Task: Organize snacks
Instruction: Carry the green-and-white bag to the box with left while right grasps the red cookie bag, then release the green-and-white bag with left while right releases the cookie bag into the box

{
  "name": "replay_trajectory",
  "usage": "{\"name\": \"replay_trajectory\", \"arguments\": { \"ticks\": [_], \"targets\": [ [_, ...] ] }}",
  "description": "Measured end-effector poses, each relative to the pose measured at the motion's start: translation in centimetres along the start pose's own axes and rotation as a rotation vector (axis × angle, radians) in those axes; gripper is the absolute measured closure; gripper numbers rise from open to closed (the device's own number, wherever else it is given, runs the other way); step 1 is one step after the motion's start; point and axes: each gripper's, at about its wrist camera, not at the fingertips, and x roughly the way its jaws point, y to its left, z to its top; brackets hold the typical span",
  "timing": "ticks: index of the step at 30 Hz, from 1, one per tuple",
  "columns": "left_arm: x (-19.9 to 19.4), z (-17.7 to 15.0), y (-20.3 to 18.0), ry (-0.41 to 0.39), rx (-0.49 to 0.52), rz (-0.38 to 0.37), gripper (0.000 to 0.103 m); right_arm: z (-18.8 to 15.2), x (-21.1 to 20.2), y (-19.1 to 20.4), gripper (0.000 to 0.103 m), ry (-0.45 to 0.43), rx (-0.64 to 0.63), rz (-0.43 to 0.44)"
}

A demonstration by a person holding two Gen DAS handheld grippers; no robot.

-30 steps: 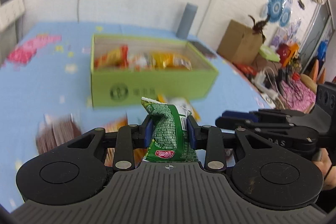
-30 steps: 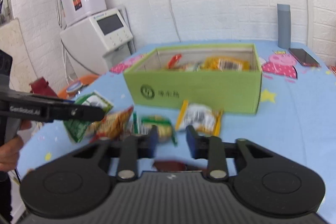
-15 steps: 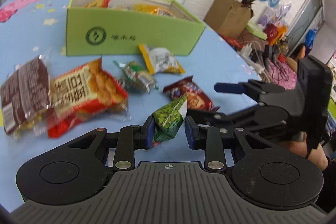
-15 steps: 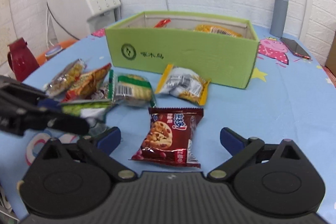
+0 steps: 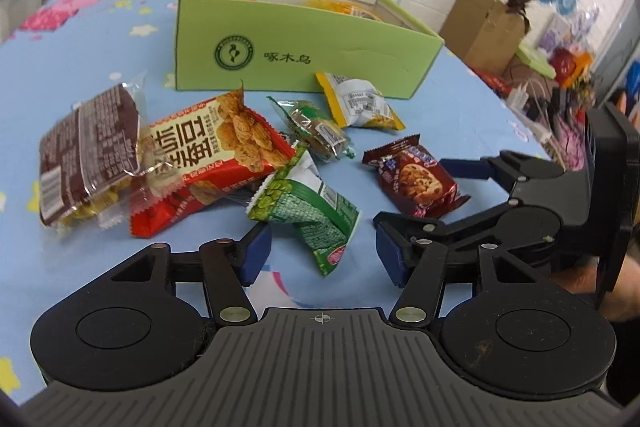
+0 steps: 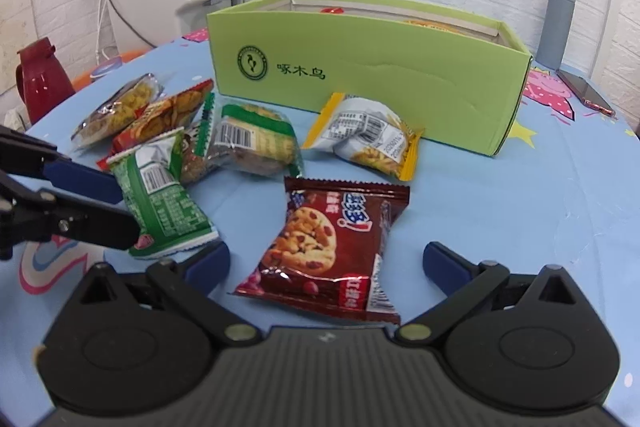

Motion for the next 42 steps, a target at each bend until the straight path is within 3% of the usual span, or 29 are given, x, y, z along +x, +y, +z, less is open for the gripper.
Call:
{"name": "replay_trajectory", "arguments": {
  "ticks": [2, 4, 6, 10, 12, 14, 15, 16, 21, 25, 28, 29, 30, 33, 34, 36, 42],
  "targets": [
    [0.3, 0.1, -0.1, -0.009, -0.027, 0.014, 0.055, 0.9, 0.0, -0.3, 0.001, 0.050, 0.027, -0.003],
    [0.8, 0.3, -0.3, -0.013, -0.041, 0.051, 0.054, 1.1, -0.8, -0.1, 0.001, 0.005, 0.020, 0.037],
    [1.2, 0.6, -0.4, -0.011, -0.038, 0.073, 0.054, 1.2, -0.9, 0.2, 0.001, 0.027, -0.027, 0.028],
    [2.4, 1.3, -0.3, 0.017, -0.040, 0.083, 0.054, 1.7, -0.4, -0.1, 0.028, 0.096, -0.068, 0.028],
    [2.9, 1.4, -0.3, 0.026, -0.034, 0.093, 0.054, 2.5, -0.1, -0.5, 0.034, 0.131, -0.064, 0.061],
    [3.0, 1.5, -0.5, 0.023, -0.023, 0.105, 0.058, 3.0, 0.1, -0.6, 0.046, 0.151, -0.092, 0.055],
    [3.1, 1.5, -0.6, 0.026, -0.011, 0.101, 0.077, 3.2, 0.1, -0.7, 0.050, 0.157, -0.090, 0.070],
    [3.2, 1.5, -0.6, 0.032, -0.005, 0.091, 0.081, 3.2, -0.1, -0.8, 0.051, 0.164, -0.084, 0.074],
    [1.1, 0.5, -0.9, 0.041, 0.020, 0.048, 0.093, 0.9, -2.6, -0.3, 0.053, 0.149, -0.056, 0.092],
    [-1.5, 0.9, -1.8, 0.026, 0.029, -0.063, 0.096, -0.1, -5.5, -0.2, 0.054, 0.105, 0.003, 0.135],
    [-2.5, 3.3, -2.6, -0.020, 0.059, -0.089, 0.096, 1.8, -7.5, -0.1, 0.054, 0.026, 0.006, 0.142],
    [-2.7, 4.3, -2.7, -0.035, 0.066, -0.083, 0.096, 4.0, -8.4, -0.5, 0.054, -0.038, -0.003, 0.130],
    [-2.8, 5.5, -2.8, -0.056, 0.073, -0.081, 0.096, 4.0, -8.4, -0.5, 0.053, -0.038, -0.003, 0.130],
    [-2.5, 9.9, -2.7, -0.117, 0.088, -0.067, 0.096, 8.0, -8.3, -2.0, 0.053, -0.117, -0.004, 0.104],
    [-2.0, 11.6, -2.5, -0.128, 0.089, -0.057, 0.096, 10.8, -6.9, -3.2, 0.053, -0.135, -0.002, 0.090],
    [-0.4, 14.7, -1.9, -0.129, 0.089, -0.037, 0.096, 12.0, -5.9, -3.8, 0.053, -0.139, -0.002, 0.071],
    [7.4, 21.2, 1.3, -0.027, 0.052, 0.043, 0.096, 17.3, 4.0, -7.8, 0.052, -0.047, 0.017, 0.014]
  ]
}}
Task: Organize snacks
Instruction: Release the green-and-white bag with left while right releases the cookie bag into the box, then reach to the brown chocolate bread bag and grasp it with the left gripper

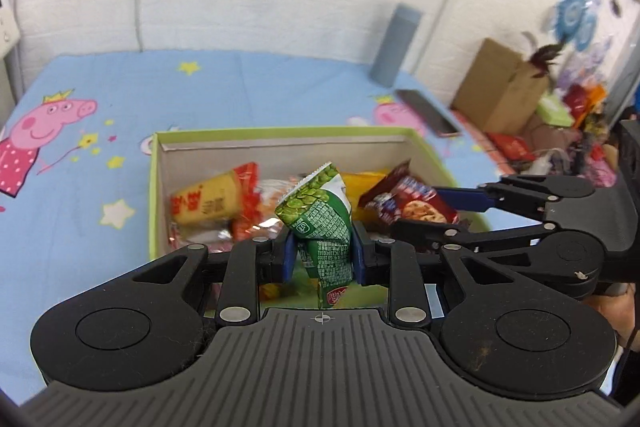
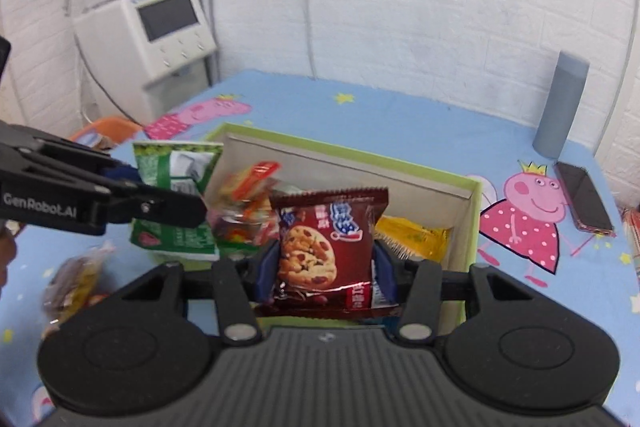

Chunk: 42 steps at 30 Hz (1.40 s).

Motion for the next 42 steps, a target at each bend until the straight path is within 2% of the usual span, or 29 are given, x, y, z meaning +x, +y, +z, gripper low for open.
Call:
{"name": "replay_trajectory", "arguments": {
  "ticks": [1, 3, 5, 6, 7, 8, 10, 12, 13, 16, 20, 24, 29, 30, 32, 35, 38, 39, 42],
  "targets": [
    [1.3, 0.3, 0.4, 0.019, 0.002, 0.022, 0.096, 0.2, 1.7, -0.5, 0.051, 0.023, -0.002, -0.010],
    [3.6, 0.3, 1.2, 0.058, 0.018, 0.071, 0.094, 0.1, 4.6, -0.8, 0.043, 0.059, -0.034, -0.012],
    [5.0, -0.1, 1.6, 0.083, 0.038, 0.093, 0.090, 0.0, 4.8, -0.5, 0.032, 0.051, -0.062, -0.023],
    [5.2, -0.5, 1.7, 0.084, 0.045, 0.096, 0.080, 0.0, 5.0, -0.2, 0.028, 0.048, -0.080, -0.025],
    [5.1, -0.7, 1.7, 0.076, 0.054, 0.103, 0.068, -0.2, 5.0, 0.1, 0.019, 0.047, -0.093, -0.020],
    [4.8, -0.8, 1.5, 0.061, 0.062, 0.111, 0.065, -0.3, 4.8, 0.9, 0.009, 0.032, -0.121, -0.042],
    [3.6, -0.9, 0.9, 0.026, 0.069, 0.120, 0.053, -0.2, 4.3, 1.4, 0.009, 0.011, -0.139, -0.056],
    [1.7, -0.9, 0.2, -0.022, 0.080, 0.123, 0.047, -0.1, 2.6, 2.2, 0.008, -0.037, -0.158, -0.087],
    [0.4, -1.0, -0.2, -0.049, 0.085, 0.124, 0.042, -0.1, 0.1, 3.1, 0.004, -0.105, -0.173, -0.115],
    [-3.7, -1.8, -1.1, -0.129, 0.088, 0.112, 0.031, -0.7, -2.8, 4.2, 0.004, -0.162, -0.185, -0.114],
    [-8.2, -4.4, -1.0, -0.183, 0.077, 0.096, 0.028, -3.3, -6.6, 6.2, 0.004, -0.195, -0.160, -0.045],
    [-11.3, -8.9, 0.2, -0.188, 0.043, 0.107, 0.026, -7.8, -7.8, 8.2, 0.004, -0.138, -0.098, 0.038],
    [-13.1, -15.3, 3.0, -0.152, -0.046, 0.187, 0.026, -14.1, -7.5, 10.4, 0.004, -0.060, 0.049, 0.129],
    [-13.5, -16.5, 3.9, -0.148, -0.081, 0.208, 0.026, -15.9, -7.6, 11.5, 0.004, -0.049, 0.113, 0.198],
    [-14.3, -18.0, 5.8, -0.155, -0.148, 0.256, 0.027, -16.2, -7.6, 12.9, 0.004, -0.051, 0.122, 0.243],
    [-14.8, -18.3, 8.5, -0.150, -0.205, 0.287, 0.027, -15.2, -7.5, 14.6, 0.004, -0.070, 0.080, 0.264],
    [-14.6, -17.9, 11.1, -0.143, -0.273, 0.271, 0.025, -12.4, -6.5, 16.4, 0.004, -0.114, 0.020, 0.254],
    [-14.3, -17.8, 11.9, -0.137, -0.293, 0.261, 0.025, -10.6, -5.3, 17.4, 0.004, -0.118, -0.006, 0.303],
    [-13.1, -18.0, 14.2, -0.088, -0.355, 0.200, 0.025, -9.3, -3.9, 18.7, 0.004, -0.114, -0.027, 0.322]
  ]
}}
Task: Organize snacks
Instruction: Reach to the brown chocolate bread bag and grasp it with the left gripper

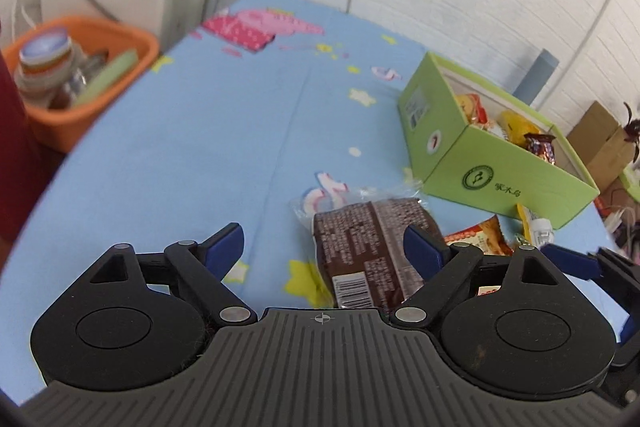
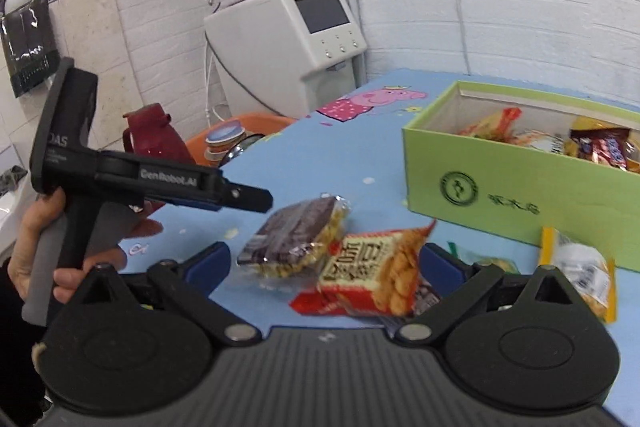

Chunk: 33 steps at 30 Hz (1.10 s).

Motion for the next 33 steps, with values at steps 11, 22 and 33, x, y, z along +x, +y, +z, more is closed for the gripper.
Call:
{"name": "replay_trajectory", "arguments": {
  "ticks": [11, 22, 33],
  "targets": [
    [5.8, 6.3, -0.3, 0.056, 0.169, -0.151, 0.025, -2.4, 1.0, 3.6, 0.004, 0.001, 0.047, 0.035],
    [7.6, 4.2, -0.7, 0.192, 0.307, -0.267, 0.036, -2.6, 6.9, 5.4, 0.004, 0.115, 0.180, 0.103],
    [0.0, -5.9, -3.4, 0.041, 0.112, 0.025, 0.032, -5.4, -0.6, 3.0, 0.004, 0.043, 0.245, -0.014]
  ]
}}
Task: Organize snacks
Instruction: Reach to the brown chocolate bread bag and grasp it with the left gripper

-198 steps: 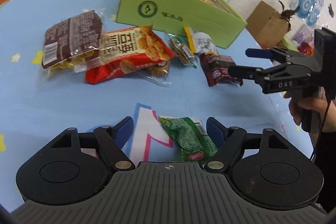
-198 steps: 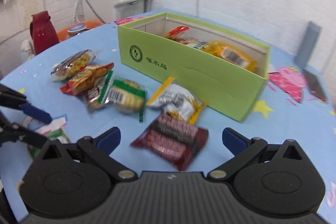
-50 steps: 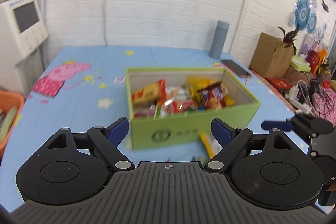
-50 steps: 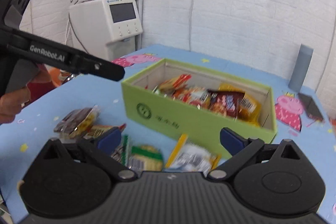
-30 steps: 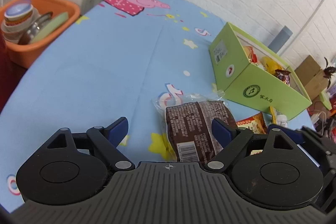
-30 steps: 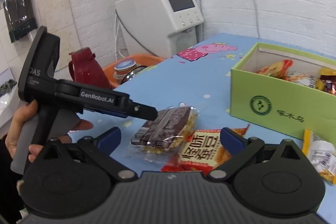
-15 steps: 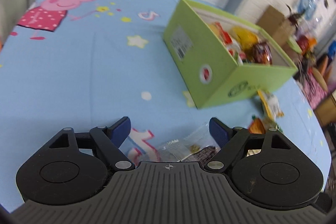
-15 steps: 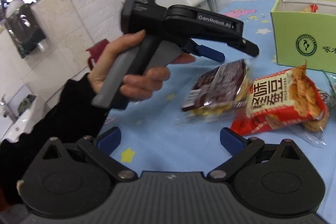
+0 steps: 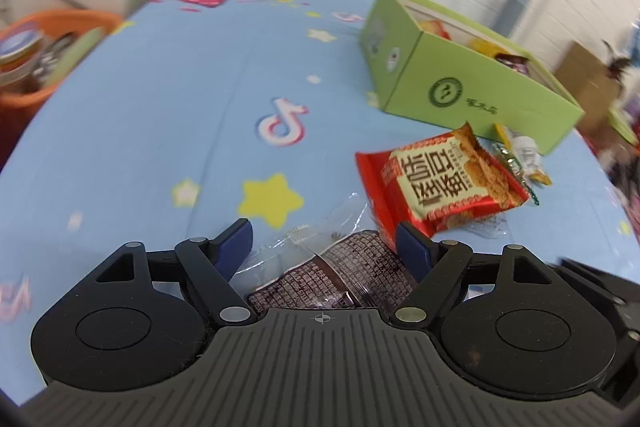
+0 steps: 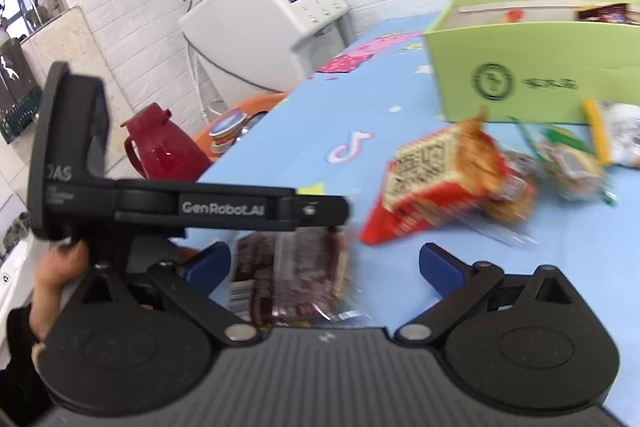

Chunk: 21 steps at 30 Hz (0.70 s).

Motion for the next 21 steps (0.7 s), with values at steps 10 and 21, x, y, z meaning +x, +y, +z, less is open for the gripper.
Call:
{"name": "replay_trajectory", "arguments": {
  "ticks": [10, 21],
  "targets": [
    [-1.1, -4.0, -6.7, -0.007, -0.069, 0.111, 0.026, -8.6, -7.8, 1.3, 0.004, 0.041, -0.150, -0.120],
    [-4.8, -4.2, -2.6, 0.124, -0.058, -0.035, 0.034, -8.4, -8.9, 1.5, 0.004, -0.041, -0.207, -0.048]
  ]
}}
